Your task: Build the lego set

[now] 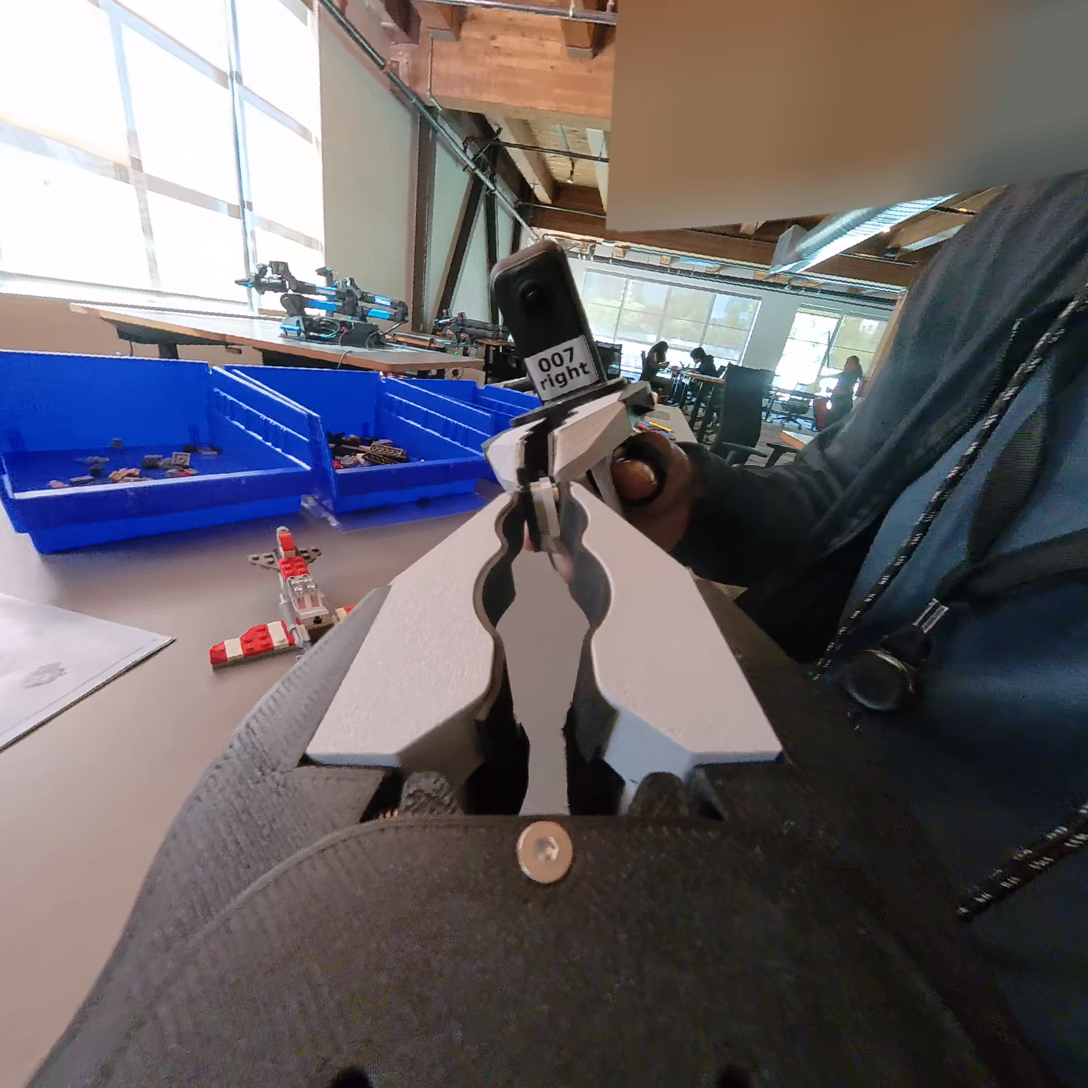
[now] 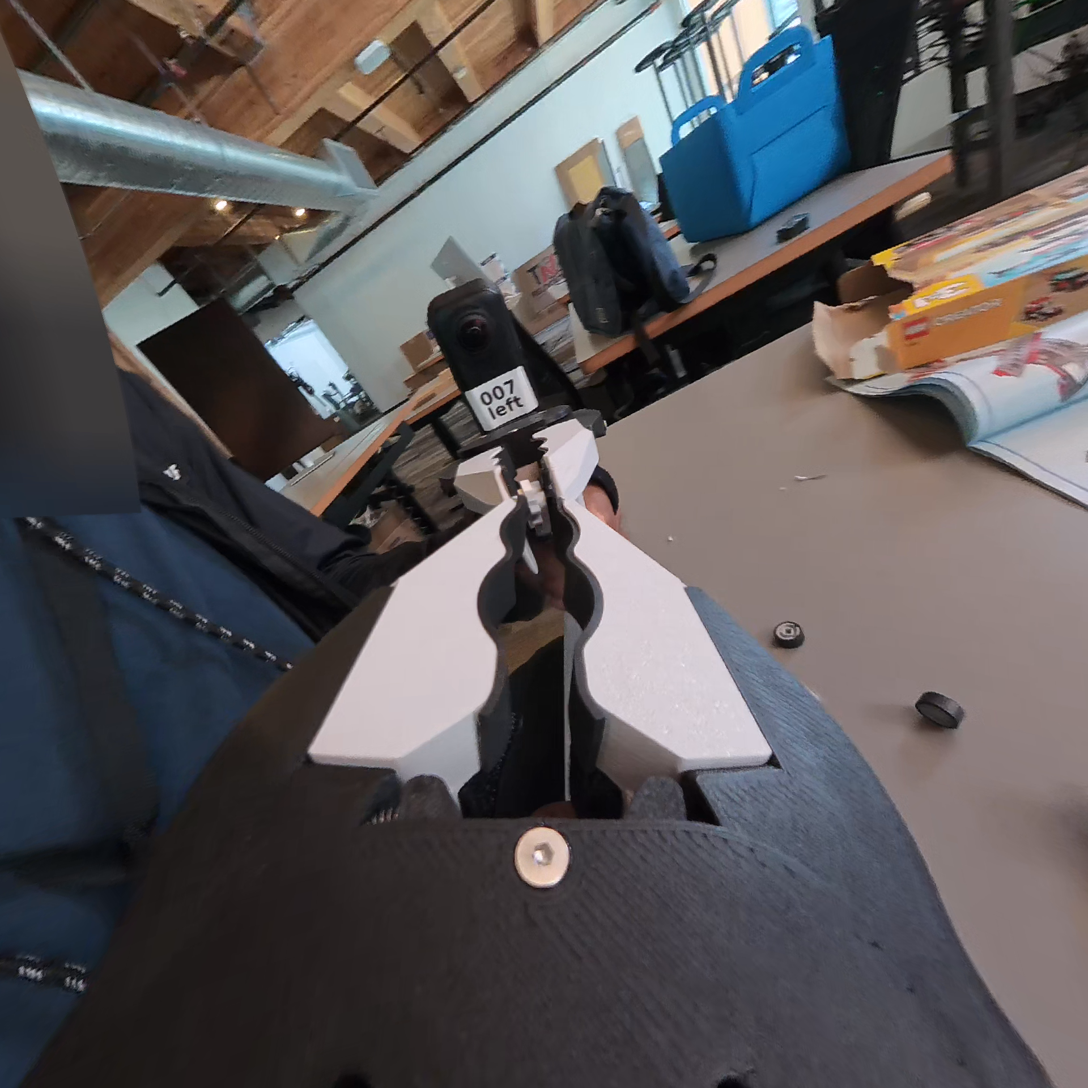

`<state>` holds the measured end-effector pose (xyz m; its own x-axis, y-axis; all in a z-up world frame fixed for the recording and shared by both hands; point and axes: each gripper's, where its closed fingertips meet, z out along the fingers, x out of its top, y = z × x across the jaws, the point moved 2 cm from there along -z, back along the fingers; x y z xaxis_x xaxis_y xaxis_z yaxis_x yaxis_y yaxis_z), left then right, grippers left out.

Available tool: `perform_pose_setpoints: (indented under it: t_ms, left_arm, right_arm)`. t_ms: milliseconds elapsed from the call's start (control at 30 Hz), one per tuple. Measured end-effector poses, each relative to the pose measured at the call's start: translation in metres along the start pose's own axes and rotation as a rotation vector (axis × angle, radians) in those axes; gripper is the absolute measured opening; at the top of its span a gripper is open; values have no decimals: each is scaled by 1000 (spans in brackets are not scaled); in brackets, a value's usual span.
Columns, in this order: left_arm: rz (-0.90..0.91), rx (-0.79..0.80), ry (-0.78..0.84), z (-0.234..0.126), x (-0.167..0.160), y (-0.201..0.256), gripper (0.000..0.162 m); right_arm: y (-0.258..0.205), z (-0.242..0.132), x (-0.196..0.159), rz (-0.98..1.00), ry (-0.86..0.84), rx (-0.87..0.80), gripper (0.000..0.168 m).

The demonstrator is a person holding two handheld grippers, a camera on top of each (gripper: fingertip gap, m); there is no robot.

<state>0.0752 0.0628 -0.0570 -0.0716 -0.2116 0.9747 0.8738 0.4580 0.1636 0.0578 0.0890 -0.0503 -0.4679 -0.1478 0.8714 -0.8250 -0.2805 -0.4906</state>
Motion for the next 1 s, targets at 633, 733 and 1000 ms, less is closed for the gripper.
perform_pose_setpoints:
  t_ms: [633,733,1000]
  left_arm:
    - [-455,-40,85,-2,-2,-20,12]
    - [-677,-11,60,-2,-18,-34,12]
    - [-1045,-10,130,-5,-34,-50,12]
  right_arm:
    - [22,-1,-5,-90,7,-136,22]
    - [28,-5,-3,-265,6,-227,27]
    - [43,-3,-20,-495,-89,-316,30]
